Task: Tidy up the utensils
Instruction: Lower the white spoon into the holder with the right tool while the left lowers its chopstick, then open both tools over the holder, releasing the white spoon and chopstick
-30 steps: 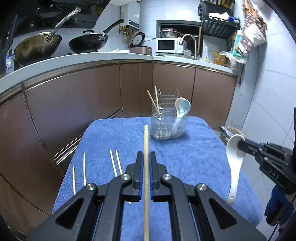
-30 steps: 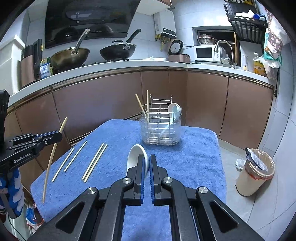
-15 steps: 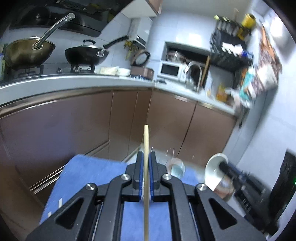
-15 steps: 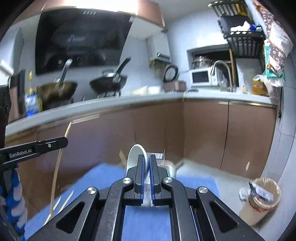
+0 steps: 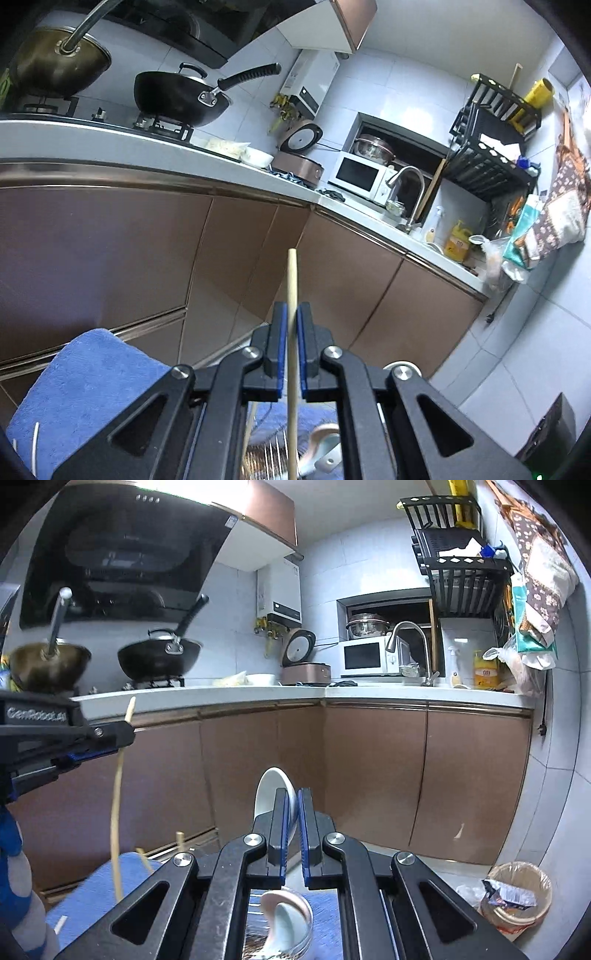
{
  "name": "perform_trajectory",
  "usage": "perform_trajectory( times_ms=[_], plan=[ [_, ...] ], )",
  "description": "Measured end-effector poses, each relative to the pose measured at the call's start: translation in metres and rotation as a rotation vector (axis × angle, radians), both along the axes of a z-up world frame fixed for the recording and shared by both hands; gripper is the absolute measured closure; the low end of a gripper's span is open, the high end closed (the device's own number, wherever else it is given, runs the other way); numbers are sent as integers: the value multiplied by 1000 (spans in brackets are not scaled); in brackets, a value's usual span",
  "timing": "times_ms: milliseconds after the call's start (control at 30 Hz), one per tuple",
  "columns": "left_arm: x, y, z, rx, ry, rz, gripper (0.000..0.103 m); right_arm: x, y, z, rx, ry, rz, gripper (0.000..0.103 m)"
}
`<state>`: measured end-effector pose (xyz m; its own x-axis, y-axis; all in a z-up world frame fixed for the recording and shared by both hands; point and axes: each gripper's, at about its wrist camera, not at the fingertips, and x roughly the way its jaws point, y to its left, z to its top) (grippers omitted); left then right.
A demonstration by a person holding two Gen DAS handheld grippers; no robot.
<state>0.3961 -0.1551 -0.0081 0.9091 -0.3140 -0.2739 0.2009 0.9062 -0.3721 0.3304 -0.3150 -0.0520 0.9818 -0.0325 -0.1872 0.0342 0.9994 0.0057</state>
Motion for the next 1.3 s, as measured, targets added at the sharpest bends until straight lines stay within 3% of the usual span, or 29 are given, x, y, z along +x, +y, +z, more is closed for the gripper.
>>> perform_trajectory(
  times_ms=[200,267,333,667,867,1133,1300],
  plan=[
    [15,-9,-22,29,38,-36,96,14,0,-25,10,45,14,93],
    [13,-8,-19,36,42,-43,90,13,-2,-25,26,52,18,88],
    [7,-4,-13,35,48,-53,83,9,-3,-20,36,53,21,83],
    [-64,25,46,96,-17,-41,81,-56,2,24,37,29,38,78],
    [-112,47,59,107,-12,-51,81,-100,13,33,44,54,94,76],
    [-151,75,24,107,137,-109,81,-144,23,22,55,117,151,76],
    [-142,73,-8,91,285,-194,81,-158,20,10,73,145,166,75]
  ],
)
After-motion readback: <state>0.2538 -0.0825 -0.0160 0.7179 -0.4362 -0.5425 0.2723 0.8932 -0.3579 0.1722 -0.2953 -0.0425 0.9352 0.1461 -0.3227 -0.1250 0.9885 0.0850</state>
